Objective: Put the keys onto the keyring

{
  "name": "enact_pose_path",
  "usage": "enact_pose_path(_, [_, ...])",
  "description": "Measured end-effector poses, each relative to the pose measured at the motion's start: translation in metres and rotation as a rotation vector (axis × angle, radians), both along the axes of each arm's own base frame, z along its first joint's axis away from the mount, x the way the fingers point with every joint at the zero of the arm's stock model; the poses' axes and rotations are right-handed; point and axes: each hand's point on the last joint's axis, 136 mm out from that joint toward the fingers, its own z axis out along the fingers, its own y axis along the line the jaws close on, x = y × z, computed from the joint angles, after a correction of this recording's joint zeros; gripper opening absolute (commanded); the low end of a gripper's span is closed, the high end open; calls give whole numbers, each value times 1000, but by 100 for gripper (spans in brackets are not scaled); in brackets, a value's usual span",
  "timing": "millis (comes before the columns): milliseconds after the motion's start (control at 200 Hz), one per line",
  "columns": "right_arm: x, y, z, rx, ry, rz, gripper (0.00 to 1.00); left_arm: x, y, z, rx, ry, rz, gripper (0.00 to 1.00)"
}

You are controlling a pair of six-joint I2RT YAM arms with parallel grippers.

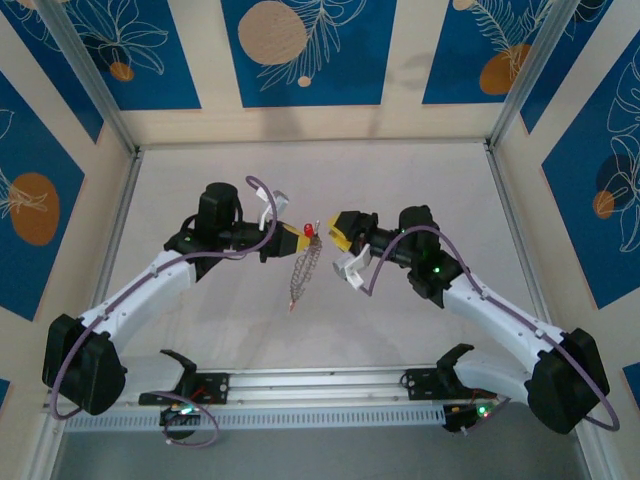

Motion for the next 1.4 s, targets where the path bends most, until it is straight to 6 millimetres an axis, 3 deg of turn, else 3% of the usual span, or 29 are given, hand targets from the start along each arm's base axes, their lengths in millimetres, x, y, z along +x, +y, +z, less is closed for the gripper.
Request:
enact_pose_path(145, [-6, -9, 0, 150, 267, 3, 42, 2, -1, -7, 39, -88, 2, 0])
enact_pose_path(305, [-17, -23, 24, 397, 684, 77, 44, -5, -4, -13, 73, -174, -39, 0])
enact_pose_path(510, [-46, -10, 29, 477, 1151, 232, 45, -16, -6, -11, 84, -274, -91, 0])
enact_pose_path(690, [-49, 1, 14, 467, 1462, 274, 46, -27, -9, -5, 75, -347, -131, 0])
enact_pose_path(1040, [-57, 13, 6, 434, 1681, 304, 43, -38, -16, -6, 73, -403, -178, 0])
enact_pose_path(1215, [-66, 20, -2, 387, 1748, 320, 32, -36, -16, -8, 84, -413, -173, 0])
enact_pose_path(1400, [-64, 23, -5, 382, 1779, 308, 5, -39, -17, -10, 88, -414, -182, 0])
